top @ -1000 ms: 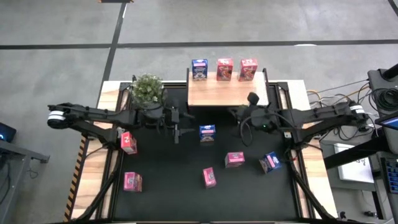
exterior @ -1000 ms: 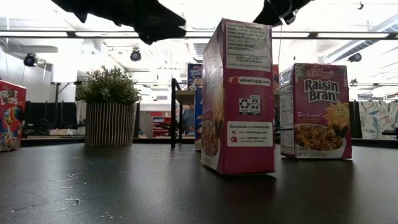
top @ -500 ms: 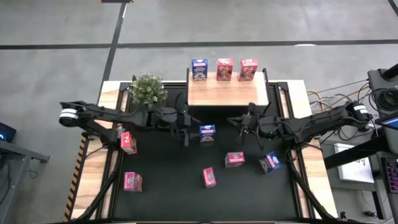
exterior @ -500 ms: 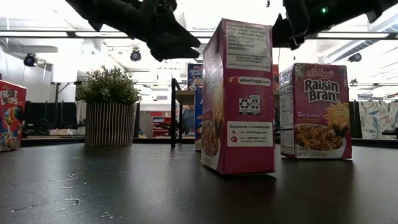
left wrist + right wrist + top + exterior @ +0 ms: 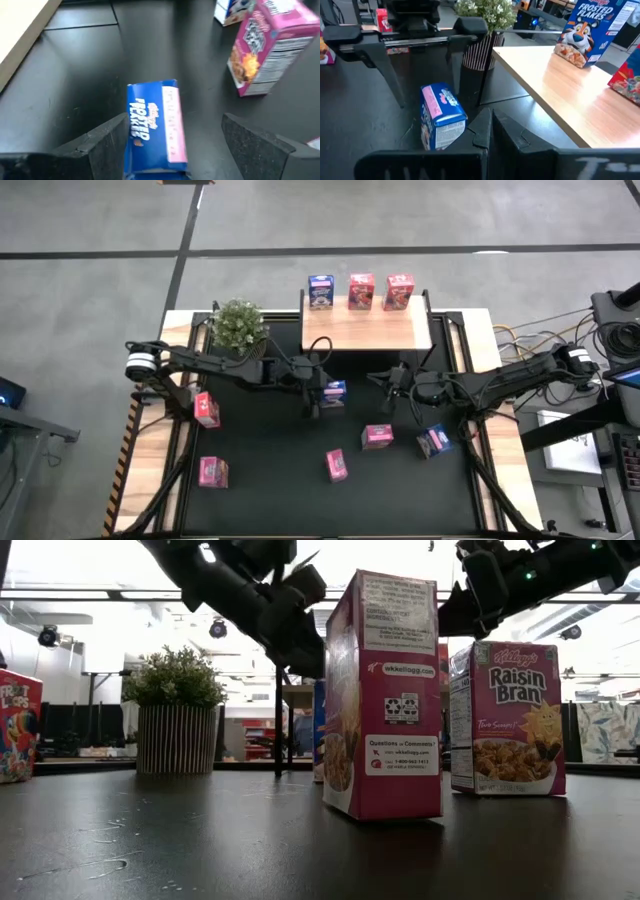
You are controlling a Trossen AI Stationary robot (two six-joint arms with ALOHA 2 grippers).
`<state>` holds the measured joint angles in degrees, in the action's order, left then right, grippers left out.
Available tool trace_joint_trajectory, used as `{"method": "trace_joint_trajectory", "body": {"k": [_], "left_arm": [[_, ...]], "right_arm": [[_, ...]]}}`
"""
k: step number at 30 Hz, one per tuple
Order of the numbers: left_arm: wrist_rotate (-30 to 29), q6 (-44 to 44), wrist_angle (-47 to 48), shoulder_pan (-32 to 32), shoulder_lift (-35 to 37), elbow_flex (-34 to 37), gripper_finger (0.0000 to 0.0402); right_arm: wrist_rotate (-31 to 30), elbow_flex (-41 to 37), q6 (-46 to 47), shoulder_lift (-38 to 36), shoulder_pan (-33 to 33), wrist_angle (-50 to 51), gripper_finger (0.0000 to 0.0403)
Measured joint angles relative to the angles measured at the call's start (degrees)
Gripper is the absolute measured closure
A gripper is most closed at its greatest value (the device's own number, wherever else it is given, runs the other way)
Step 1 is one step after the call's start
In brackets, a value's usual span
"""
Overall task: Stack cereal on shelf
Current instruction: Put the left blue cereal box on the shelf and align it with the other blue cereal box on the shelf
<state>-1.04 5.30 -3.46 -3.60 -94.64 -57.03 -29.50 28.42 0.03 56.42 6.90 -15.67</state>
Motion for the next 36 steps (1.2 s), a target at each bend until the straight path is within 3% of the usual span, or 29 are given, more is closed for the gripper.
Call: {"method": "trace_joint_trajectory", "body": {"k": [16,27,36], "left_arm": [[0.01,-0.18,0.13,-0.44,-0.79,-0.53,0.0135],[-1.09,1.53,0.33,-0.54,-0.47,-1.03,0.0093],[-1.42,1.73,0.27,-1.20,-2.79,-0.49,0.0088]], "right_arm": [[-0.02,-0.04,0.11,0.26,0.11,-0.08,0.0394],[-0.02,-0.04,0.39,0.28,0.11,-0.02,0.0394],[-0.02,-0.06,0.52,0.28,0.11,0.16,0.0394]]}}
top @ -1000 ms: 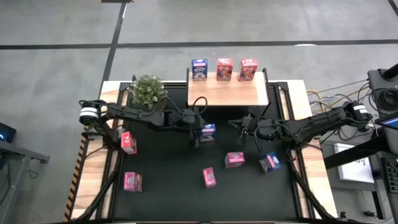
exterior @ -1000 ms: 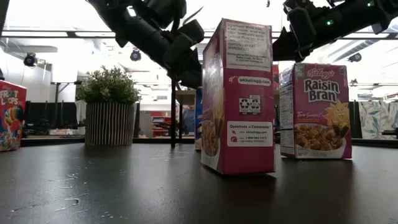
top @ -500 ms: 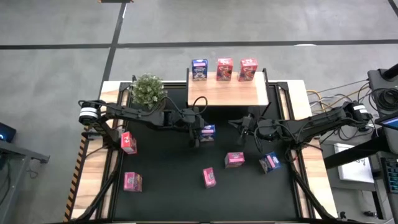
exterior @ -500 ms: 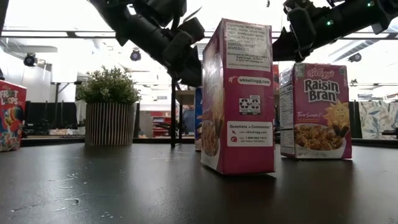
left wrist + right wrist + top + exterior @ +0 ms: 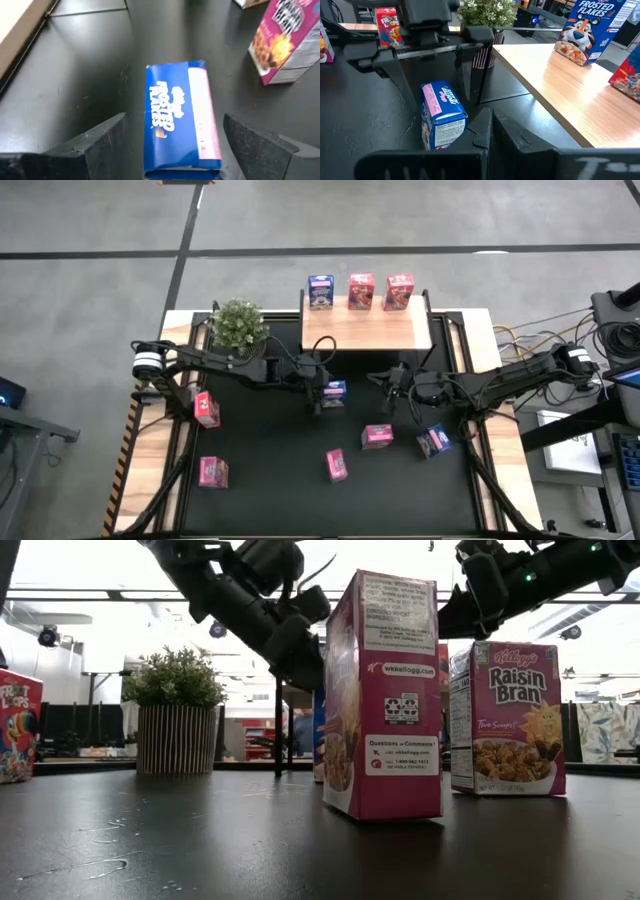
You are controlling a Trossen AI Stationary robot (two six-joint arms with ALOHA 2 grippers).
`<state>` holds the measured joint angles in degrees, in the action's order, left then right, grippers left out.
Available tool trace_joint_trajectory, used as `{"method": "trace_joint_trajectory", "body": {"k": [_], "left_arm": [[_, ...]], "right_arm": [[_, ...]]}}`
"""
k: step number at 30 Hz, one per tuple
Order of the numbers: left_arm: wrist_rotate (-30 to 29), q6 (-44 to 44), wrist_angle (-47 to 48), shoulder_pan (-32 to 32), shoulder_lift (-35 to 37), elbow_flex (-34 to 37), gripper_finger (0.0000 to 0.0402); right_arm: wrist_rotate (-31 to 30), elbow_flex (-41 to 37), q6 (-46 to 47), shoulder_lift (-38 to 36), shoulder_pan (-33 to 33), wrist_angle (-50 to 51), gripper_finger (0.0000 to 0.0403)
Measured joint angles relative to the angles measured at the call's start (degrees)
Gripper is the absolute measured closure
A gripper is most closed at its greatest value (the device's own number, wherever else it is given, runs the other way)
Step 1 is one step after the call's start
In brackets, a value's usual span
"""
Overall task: Stack cereal on shelf
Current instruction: Put the left blue cereal box on the shelf and align it with the other blue cereal box on the shelf
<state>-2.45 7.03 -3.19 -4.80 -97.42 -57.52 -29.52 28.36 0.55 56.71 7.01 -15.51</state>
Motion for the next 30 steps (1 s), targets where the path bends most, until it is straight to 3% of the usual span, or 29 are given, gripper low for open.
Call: {"method": "trace_joint_trajectory", "body": {"k": [5,20,30], "left_arm": [[-0.03,0.30,0.01,0.26,-0.71,0.07,0.0101],[0.00,0.90,0.43,0.35,-0.16,0.07,0.0193],[0.02,0.43,0.49,0.35,-0.15,0.07,0.0225]], "right_arm": [[0.00,-0.25,0.58,0.02,0.00,0.17,0.0394],[0.00,-0.28,0.99,0.02,0.00,0.17,0.0394],[0.00,-0.28,0.99,0.02,0.00,0.17,0.0394]]}}
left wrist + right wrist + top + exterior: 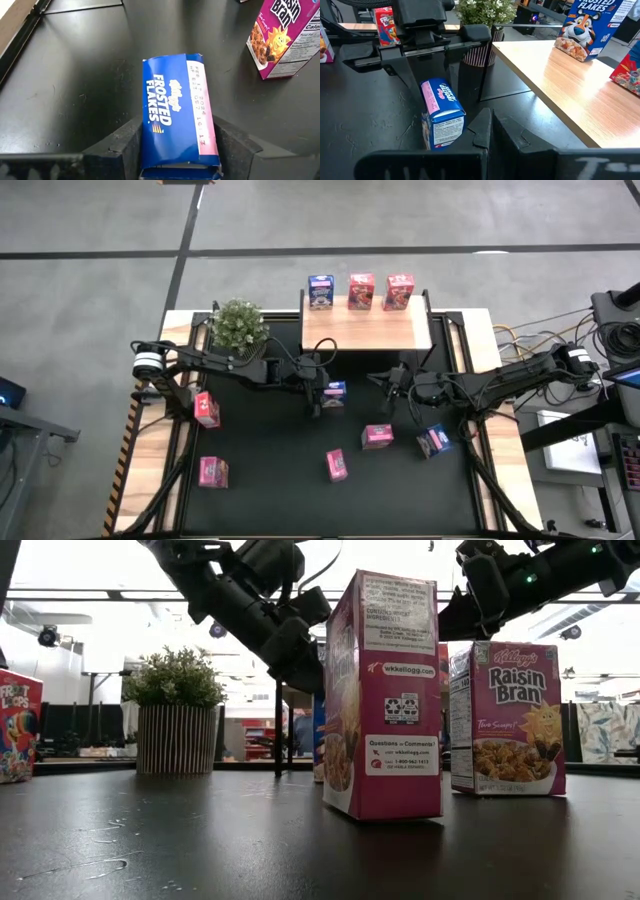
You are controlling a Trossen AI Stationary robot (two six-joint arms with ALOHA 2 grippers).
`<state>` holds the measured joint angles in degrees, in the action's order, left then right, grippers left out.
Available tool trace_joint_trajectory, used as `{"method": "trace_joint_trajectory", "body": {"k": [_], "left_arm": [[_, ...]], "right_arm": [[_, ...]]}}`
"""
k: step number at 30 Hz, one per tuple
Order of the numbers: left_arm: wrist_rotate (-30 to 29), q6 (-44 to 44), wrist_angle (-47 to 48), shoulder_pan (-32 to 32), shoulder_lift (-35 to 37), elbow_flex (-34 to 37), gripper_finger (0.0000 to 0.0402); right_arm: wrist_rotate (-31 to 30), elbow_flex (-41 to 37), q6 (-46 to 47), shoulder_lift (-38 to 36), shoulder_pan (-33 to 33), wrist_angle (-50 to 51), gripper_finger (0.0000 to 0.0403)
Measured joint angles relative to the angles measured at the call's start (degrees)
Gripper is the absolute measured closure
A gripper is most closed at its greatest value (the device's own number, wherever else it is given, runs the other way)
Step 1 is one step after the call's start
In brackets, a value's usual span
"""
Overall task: Stack cereal on shelf
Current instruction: Put the left blue cereal box on the shelf and align it with the other blue cereal box on the shelf
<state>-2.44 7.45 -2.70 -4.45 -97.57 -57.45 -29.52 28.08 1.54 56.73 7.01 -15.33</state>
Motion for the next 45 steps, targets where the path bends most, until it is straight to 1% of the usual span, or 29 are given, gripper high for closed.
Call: {"method": "trace_joint_trajectory", "body": {"k": [6,9,12,13,17,20,25,32,35,38,45], "left_arm": [[0.02,-1.10,1.43,0.28,1.86,-0.21,0.0232],[2.59,-0.67,5.08,0.78,4.13,-2.56,0.0232],[6.34,1.61,10.97,0.92,6.96,-6.42,0.0232],[6.74,2.89,13.63,0.92,7.72,-7.98,0.0232],[6.67,9.49,23.89,-0.04,9.01,-14.63,0.0233],[6.60,13.88,27.92,-2.03,9.03,-19.22,0.0233],[6.58,18.91,29.45,-7.48,8.99,-23.31,0.0233],[6.71,21.48,28.34,-17.33,8.99,-25.14,0.0233],[9.92,21.07,27.76,-21.09,8.68,-25.14,0.0233],[13.42,20.27,26.11,-23.59,8.67,-25.14,0.0233],[13.57,20.12,24.13,-25.46,8.60,-25.00,0.0233]], "right_arm": [[0.00,0.00,0.00,0.00,0.00,0.00,0.0394],[0.00,-0.02,-0.02,0.00,0.00,0.02,0.0394],[0.00,-0.02,-0.02,0.00,0.00,0.02,0.0394],[0.00,-0.02,-0.02,0.00,0.00,0.00,0.0394],[0.00,-0.02,-0.02,0.00,-0.02,0.02,0.0394],[0.01,-0.02,-0.02,0.00,0.00,0.02,0.0394],[0.02,-0.02,-0.02,0.00,0.00,0.02,0.0394],[0.05,-0.13,-0.11,0.00,0.00,0.04,0.0394],[0.09,-0.13,-0.11,0.00,0.00,0.04,0.0394],[0.13,-0.13,-0.17,0.00,0.00,0.04,0.0394],[0.15,-0.15,-0.24,0.00,0.00,0.02,0.0394]]}}
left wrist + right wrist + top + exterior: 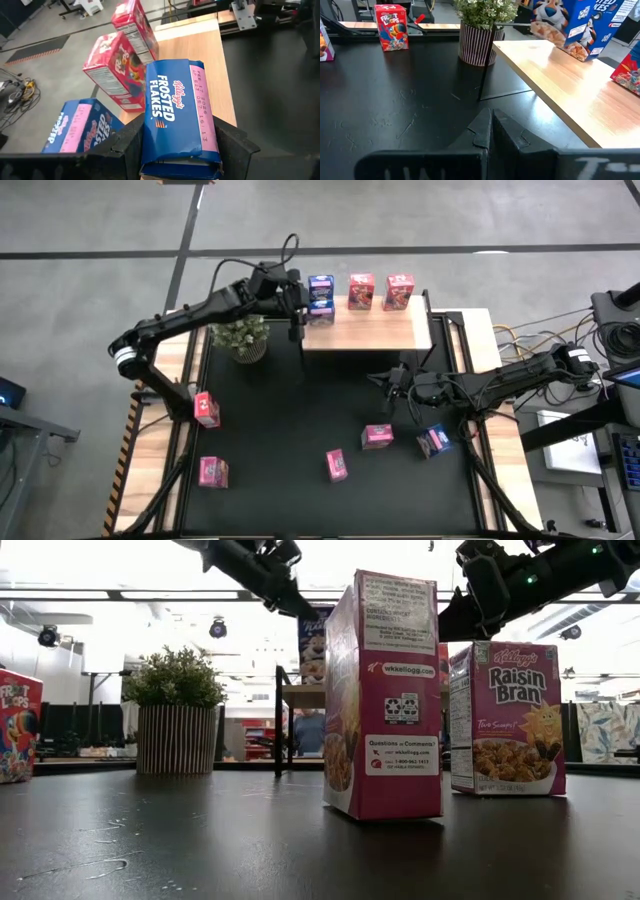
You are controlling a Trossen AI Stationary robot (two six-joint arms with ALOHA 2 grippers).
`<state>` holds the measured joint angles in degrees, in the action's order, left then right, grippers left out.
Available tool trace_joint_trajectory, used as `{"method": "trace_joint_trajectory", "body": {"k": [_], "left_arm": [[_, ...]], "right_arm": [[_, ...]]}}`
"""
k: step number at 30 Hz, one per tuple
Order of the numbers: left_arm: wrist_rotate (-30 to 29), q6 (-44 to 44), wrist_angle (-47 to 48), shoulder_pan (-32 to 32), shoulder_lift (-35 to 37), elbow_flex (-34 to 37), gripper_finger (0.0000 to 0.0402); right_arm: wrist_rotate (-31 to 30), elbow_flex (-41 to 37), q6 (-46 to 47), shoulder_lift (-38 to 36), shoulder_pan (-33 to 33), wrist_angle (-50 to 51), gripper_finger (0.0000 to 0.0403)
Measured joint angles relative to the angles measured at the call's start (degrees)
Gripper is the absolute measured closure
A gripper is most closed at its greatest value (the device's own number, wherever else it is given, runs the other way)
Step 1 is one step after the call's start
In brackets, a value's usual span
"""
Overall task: Stack cereal on shelf
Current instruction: Put the left blue cereal box on the shelf and align it with the other blue cereal box on the shelf
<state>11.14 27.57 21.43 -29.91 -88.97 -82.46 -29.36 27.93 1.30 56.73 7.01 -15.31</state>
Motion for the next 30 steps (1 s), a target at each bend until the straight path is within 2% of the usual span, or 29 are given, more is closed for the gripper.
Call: {"method": "trace_joint_trajectory", "body": {"k": [16,30], "left_arm": [[0.30,-1.13,-2.59,-0.64,-3.45,0.72,0.0230],[-1.99,-0.59,-1.92,-0.68,-2.60,0.73,0.0163]], "right_arm": [[1.35,0.00,0.39,0.00,0.00,-0.01,0.0394],[1.33,0.00,0.63,0.00,0.00,-0.02,0.0394]]}}
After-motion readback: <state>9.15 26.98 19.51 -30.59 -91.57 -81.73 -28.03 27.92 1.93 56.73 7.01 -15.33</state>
